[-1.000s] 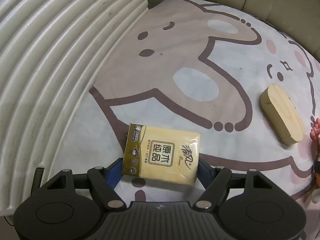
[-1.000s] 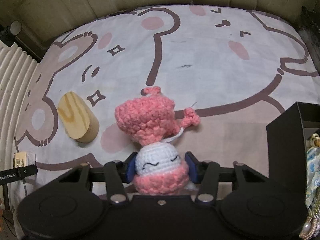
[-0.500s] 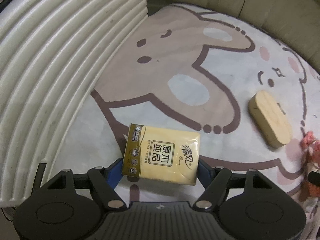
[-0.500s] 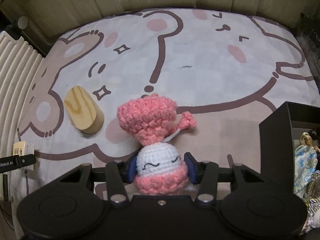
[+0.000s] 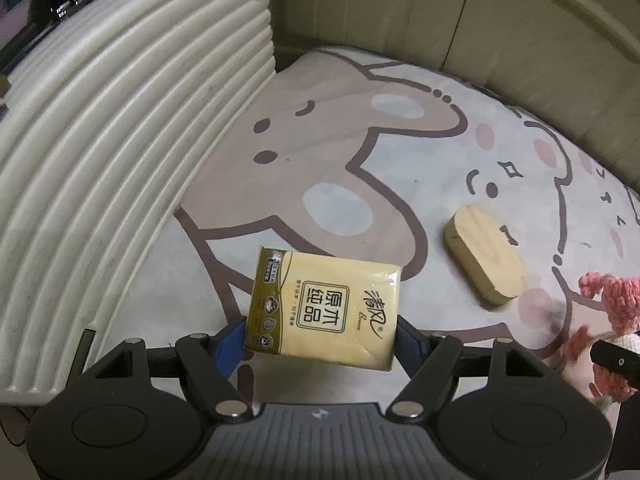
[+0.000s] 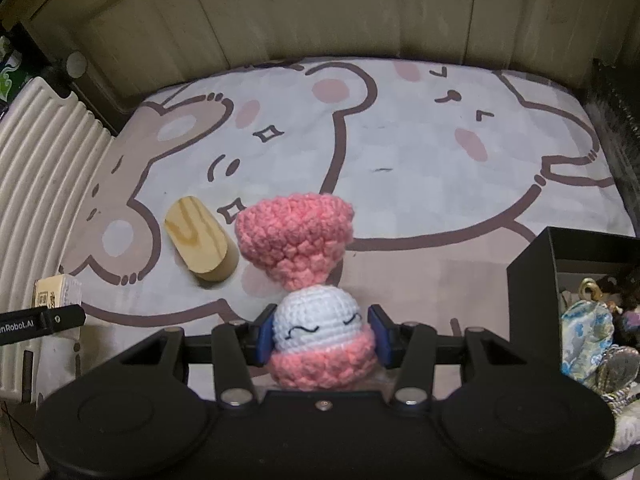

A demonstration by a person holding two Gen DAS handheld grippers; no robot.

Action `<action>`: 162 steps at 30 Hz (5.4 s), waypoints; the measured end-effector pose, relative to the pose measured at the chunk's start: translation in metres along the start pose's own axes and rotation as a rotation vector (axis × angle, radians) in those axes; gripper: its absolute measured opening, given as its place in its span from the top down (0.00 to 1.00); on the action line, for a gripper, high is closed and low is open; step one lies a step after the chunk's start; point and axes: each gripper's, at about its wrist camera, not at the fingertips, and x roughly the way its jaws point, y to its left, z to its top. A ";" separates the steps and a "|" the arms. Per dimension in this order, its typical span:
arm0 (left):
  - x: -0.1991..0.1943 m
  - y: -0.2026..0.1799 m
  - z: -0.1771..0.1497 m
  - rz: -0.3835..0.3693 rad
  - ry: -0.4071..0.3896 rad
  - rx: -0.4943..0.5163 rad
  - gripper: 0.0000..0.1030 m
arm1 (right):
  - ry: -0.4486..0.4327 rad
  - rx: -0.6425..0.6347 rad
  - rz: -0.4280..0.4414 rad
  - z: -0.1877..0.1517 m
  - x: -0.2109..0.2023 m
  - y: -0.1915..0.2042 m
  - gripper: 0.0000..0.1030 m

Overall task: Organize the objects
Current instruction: 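Lift the tissue pack with the left tool while the right tool lifts the crochet doll, then carry the tissue pack and crochet doll with both tools over the black box, then open the left tool to drop the tissue pack while the right tool releases the doll into the box, then withdraw both tools from the black box back over the bed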

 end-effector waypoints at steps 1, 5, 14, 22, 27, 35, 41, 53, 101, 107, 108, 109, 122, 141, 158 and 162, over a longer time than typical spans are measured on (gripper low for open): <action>-0.002 -0.001 0.000 -0.001 -0.004 0.000 0.27 | -0.005 0.001 0.001 0.000 -0.002 0.000 0.53; -0.013 -0.005 -0.001 -0.006 -0.024 0.000 0.27 | -0.020 -0.011 0.003 -0.001 -0.009 -0.001 0.53; -0.038 -0.025 -0.005 -0.032 -0.070 0.017 0.27 | -0.079 -0.019 0.014 -0.003 -0.036 -0.011 0.53; -0.056 -0.053 -0.009 -0.065 -0.106 0.044 0.27 | -0.143 0.003 0.007 -0.005 -0.066 -0.032 0.53; -0.067 -0.073 -0.012 -0.078 -0.133 0.076 0.27 | -0.171 0.006 -0.016 -0.008 -0.081 -0.044 0.53; -0.082 -0.106 -0.020 -0.135 -0.158 0.119 0.27 | -0.214 0.016 -0.052 -0.014 -0.107 -0.065 0.53; -0.094 -0.133 -0.029 -0.188 -0.170 0.153 0.27 | -0.245 0.040 -0.082 -0.020 -0.126 -0.090 0.53; -0.114 -0.194 -0.051 -0.299 -0.188 0.257 0.27 | -0.294 0.130 -0.156 -0.037 -0.157 -0.152 0.53; -0.086 -0.312 -0.118 -0.500 -0.097 0.850 0.27 | -0.119 0.237 -0.150 -0.066 -0.103 -0.230 0.49; -0.081 -0.327 -0.136 -0.520 -0.093 0.999 0.27 | -0.128 0.298 -0.122 -0.065 -0.112 -0.232 0.54; -0.080 -0.330 -0.139 -0.521 -0.093 1.022 0.27 | -0.129 0.291 -0.125 -0.065 -0.112 -0.230 0.54; -0.079 -0.332 -0.141 -0.521 -0.098 1.044 0.27 | -0.128 0.287 -0.125 -0.065 -0.112 -0.228 0.55; -0.064 -0.314 -0.125 -0.475 -0.061 0.951 0.14 | -0.108 0.243 -0.083 -0.060 -0.107 -0.209 0.66; -0.076 -0.288 -0.116 -0.455 -0.045 0.875 0.14 | -0.091 0.177 -0.088 -0.052 -0.102 -0.176 0.72; -0.090 -0.238 -0.087 -0.372 -0.087 0.613 0.09 | -0.110 0.147 -0.130 -0.063 -0.121 -0.164 0.71; -0.096 -0.225 -0.082 -0.359 -0.105 0.563 0.08 | -0.124 0.143 -0.140 -0.066 -0.125 -0.160 0.68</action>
